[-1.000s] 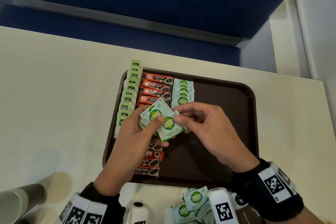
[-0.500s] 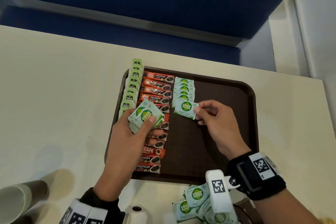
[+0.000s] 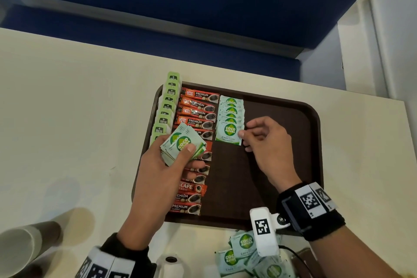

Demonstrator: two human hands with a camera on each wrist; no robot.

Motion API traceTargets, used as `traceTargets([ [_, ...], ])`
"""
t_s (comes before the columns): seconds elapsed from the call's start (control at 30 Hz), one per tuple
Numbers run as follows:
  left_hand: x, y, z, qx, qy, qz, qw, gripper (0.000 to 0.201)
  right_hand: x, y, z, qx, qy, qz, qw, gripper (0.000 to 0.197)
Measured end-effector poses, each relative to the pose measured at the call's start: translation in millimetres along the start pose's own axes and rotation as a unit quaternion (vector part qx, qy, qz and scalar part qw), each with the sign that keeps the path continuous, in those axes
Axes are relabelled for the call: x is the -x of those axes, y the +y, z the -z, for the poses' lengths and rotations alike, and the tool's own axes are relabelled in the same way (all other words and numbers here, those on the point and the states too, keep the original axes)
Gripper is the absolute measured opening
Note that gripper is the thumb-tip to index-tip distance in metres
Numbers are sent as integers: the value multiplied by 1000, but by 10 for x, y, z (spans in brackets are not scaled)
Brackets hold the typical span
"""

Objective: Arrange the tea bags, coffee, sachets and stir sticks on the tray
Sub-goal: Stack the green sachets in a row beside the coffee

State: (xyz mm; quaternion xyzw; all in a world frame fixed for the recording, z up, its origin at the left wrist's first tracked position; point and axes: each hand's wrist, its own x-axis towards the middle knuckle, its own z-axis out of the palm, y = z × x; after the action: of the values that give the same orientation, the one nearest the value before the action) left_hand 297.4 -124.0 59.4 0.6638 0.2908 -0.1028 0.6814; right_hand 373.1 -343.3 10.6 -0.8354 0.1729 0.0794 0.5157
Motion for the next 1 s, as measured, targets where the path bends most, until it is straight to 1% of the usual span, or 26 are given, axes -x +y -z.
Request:
traceTargets([
  [0.23,-10,-8,-15,-1,1,2,1000,30,-6,9,6,0,-3,0,1000,21],
  [0.4,-21,-5,-49,-4,-2,3,1000,34,-5,17,8,2,-4,-1,1000,21],
  [0.63,-16,2,-77,8,-7,-2,1000,24,8,19,18,-8,4,-1,1000,20],
  [0.7,0,18,-94,13,-14,-5,1000,23,50,-5,36,8,26,12,1000,18],
  [0.77,14,24,-114,21,-26,-4,999,26,148,-85,61,-7,31,36,999,16],
  [0.8,21,29,-126,30,-36,-1,999,29,217,-151,71,-31,15,44,998,16],
  [0.83,29,34,-138,39,-48,3,998,31,291,-212,80,-55,-18,48,997,15],
  [0.93,51,50,-185,47,-85,8,995,37,488,-366,101,-78,-167,43,982,21],
  [0.97,58,60,-196,44,-94,8,995,38,522,-380,106,-69,-196,45,977,23],
  [1.0,64,68,-202,39,-101,8,994,38,535,-381,112,-59,-204,46,976,23],
])
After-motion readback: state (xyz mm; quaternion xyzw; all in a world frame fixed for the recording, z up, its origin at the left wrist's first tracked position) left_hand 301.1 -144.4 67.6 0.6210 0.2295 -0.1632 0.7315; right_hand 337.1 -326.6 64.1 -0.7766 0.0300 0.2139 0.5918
